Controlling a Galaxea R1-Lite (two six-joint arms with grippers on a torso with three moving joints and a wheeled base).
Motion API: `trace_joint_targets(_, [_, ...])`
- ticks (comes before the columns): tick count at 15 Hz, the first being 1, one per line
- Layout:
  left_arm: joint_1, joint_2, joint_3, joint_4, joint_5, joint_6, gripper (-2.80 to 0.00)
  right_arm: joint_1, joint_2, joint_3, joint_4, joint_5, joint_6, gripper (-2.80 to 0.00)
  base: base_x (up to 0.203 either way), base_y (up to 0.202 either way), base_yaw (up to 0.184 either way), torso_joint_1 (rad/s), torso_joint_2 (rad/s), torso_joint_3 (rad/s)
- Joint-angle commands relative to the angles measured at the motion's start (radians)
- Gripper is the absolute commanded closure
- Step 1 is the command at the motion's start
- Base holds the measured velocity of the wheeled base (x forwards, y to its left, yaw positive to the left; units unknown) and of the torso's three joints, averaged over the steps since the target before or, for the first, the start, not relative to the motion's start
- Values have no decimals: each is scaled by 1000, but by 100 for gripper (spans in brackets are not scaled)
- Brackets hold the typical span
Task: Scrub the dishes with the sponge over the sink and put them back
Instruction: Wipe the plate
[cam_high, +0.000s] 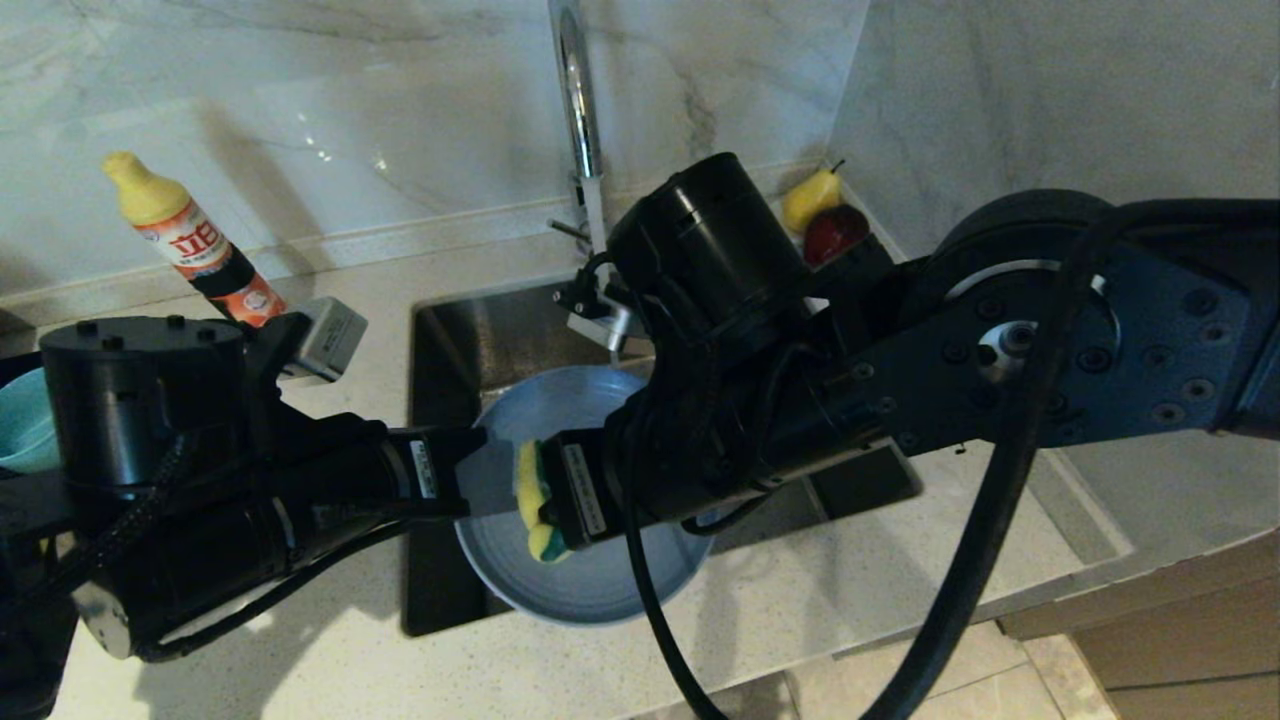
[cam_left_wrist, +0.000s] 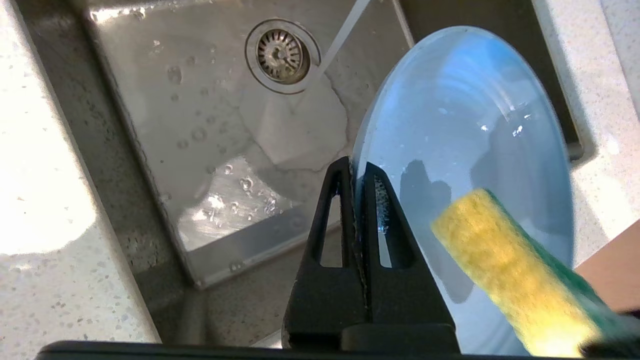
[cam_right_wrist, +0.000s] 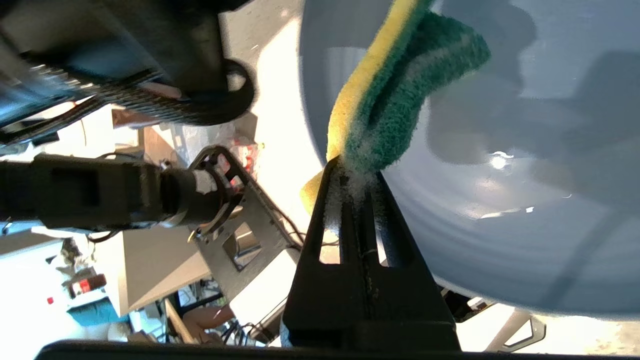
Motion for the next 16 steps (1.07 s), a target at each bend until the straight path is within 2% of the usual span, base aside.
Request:
trace_joint_targets(1, [0,-16,0,-1,1,-2,0,-34,23,-6,0,1,2,0,0,0,0,0,0,0])
trace_joint_targets(4, [-1,-22,-6,1,1,0,0,-90,43,-13,-3,3,4,0,0,0,0,0,0,0])
trace_joint_targets(16, [3,-29,-6,-1,1,0,0,-207,-8,-3,8,4,1,0,0,0,0,0,0,0])
